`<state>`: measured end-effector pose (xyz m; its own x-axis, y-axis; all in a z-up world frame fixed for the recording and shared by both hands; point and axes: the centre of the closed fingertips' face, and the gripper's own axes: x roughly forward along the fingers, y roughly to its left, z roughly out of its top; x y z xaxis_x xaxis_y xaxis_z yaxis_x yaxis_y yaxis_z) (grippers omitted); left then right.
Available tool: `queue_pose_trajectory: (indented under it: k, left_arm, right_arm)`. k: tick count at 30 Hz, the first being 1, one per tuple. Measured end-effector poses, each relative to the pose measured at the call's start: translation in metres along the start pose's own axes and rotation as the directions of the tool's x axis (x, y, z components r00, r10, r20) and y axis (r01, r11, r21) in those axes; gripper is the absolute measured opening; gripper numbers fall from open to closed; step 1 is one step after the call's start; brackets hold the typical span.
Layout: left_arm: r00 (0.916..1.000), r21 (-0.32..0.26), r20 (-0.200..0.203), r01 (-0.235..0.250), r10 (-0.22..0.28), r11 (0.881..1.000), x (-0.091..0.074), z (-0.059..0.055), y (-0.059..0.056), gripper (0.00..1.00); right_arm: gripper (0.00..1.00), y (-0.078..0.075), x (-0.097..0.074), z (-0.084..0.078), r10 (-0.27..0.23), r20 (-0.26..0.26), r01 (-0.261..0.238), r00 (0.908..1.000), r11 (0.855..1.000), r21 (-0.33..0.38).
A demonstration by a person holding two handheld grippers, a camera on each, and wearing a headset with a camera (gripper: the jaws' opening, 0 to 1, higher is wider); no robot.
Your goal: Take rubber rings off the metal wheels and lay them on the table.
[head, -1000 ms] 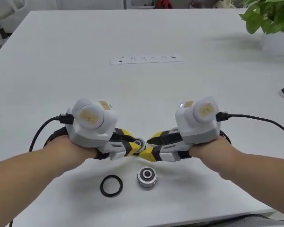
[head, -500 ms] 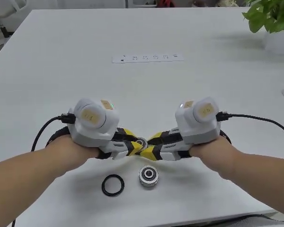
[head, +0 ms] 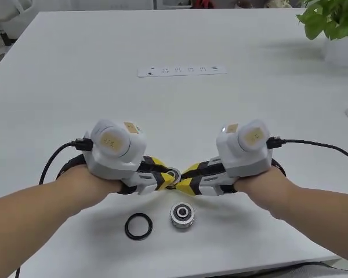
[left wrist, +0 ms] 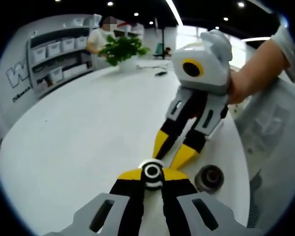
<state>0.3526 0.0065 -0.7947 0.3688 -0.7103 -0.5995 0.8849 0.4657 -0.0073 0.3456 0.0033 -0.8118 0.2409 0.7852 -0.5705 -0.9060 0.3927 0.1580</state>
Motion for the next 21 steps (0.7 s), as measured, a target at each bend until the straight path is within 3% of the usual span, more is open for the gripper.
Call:
queue_pose_trajectory:
  k: [13,17,21]
  left_arm:
    - [1.0,-0.004,0.001,-0.001,0.001,1.0,0.0004,-0.0004,0.0006,0.13]
    - [1.0,-0.006,0.001,-0.002,0.002,1.0,0.0002,-0.0003,0.0002,0.13]
    - [1.0,-0.009,0.001,-0.004,0.004,1.0,0.0,-0.0002,-0.0002,0.13]
  right_arm:
    - [0.09,0.0013,-0.0016,-0.0021,0.004,-0.001,-0.004,1.0,1.0,0.002]
    - [0.02,0.0012,-0.0031,-0.0046,0.008,-0.007,-0.008,0.9999,1.0,0.005]
    - [0.01,0.0026,-0.0038,-0.0049,0.007,-0.006,-0.007,1.0,1.0,0.012]
